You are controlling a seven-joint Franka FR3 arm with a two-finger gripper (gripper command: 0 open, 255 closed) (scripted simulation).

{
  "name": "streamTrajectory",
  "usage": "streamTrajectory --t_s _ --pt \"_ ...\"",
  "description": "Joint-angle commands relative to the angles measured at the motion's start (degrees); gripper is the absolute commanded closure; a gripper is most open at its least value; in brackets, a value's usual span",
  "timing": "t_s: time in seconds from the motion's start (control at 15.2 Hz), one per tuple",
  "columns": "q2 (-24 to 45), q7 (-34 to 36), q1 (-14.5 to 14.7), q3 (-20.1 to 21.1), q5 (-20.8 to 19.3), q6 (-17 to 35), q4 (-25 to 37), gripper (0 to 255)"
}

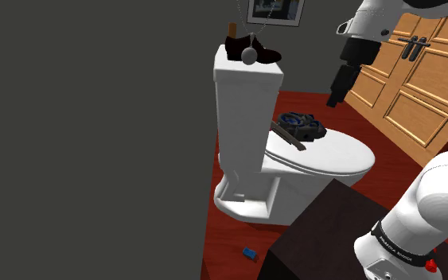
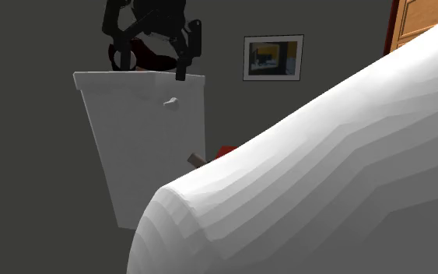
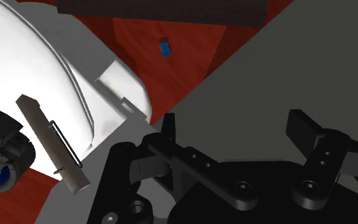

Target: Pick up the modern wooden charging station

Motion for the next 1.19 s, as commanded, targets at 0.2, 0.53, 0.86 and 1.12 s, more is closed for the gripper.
streamTrajectory --t_s 0.2,0.53,0.86,1.12 --pt "-0.5 -6.0 -0.4 -3.5 -2.4 4.7 -4.2 0" --pt "1.3 -16.0 -1.1 -10.0 -6.2 13.2 -9.2 0" --pt "6.5 -26.3 -1.0 -17.2 -8.9 22.6 -11.7 0" --pt "12.9 -35.1 0.4 -23.5 -9.4 30.4 -11.6 0"
